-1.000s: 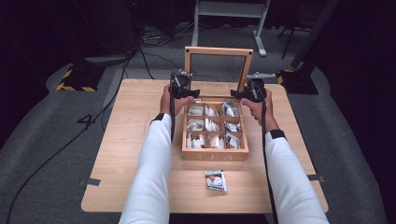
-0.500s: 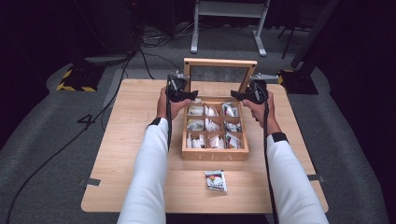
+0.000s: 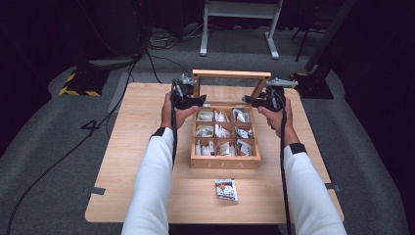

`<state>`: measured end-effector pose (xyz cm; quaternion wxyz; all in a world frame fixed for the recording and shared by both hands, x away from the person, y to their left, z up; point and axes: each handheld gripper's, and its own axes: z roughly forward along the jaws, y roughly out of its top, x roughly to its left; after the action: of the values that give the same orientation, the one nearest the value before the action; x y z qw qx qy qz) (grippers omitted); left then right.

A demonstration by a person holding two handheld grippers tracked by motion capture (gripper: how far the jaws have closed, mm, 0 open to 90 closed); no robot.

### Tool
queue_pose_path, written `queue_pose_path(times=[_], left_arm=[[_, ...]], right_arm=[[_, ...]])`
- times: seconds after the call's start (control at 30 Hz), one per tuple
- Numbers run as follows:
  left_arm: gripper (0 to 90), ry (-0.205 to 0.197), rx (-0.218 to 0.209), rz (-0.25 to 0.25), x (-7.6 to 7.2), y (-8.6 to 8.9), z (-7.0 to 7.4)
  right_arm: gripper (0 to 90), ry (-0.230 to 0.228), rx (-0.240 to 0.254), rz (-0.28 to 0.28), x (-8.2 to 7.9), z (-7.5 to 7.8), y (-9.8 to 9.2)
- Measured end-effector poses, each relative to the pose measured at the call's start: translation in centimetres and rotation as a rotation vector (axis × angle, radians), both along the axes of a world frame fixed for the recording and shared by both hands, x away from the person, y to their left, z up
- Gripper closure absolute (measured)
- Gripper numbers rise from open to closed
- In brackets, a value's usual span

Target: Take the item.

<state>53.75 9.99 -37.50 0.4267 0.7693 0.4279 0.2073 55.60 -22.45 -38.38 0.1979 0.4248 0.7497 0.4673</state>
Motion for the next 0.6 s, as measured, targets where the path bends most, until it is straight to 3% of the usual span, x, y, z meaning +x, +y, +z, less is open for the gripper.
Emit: queue_pose_path(times=[0.2, 0.47, 0.6], left_arm=[[42.8, -0.023, 0.012, 0.006, -1.2, 0.1, 0.9], [42.2, -0.037, 0.008, -0.010, -3.0, 0.6, 1.7], [40.2, -0.046, 0.031, -0.006, -3.9, 1.1, 2.0]], right_arm=[[37.4, -0.025, 0.009, 0.001, -1.2, 0.6, -0.1], [37.2, -0.065, -0.017, 0.021, -2.6, 1.3, -0.3], [37.1, -0.080, -0.027, 0.028, -3.3, 1.3, -0.5]])
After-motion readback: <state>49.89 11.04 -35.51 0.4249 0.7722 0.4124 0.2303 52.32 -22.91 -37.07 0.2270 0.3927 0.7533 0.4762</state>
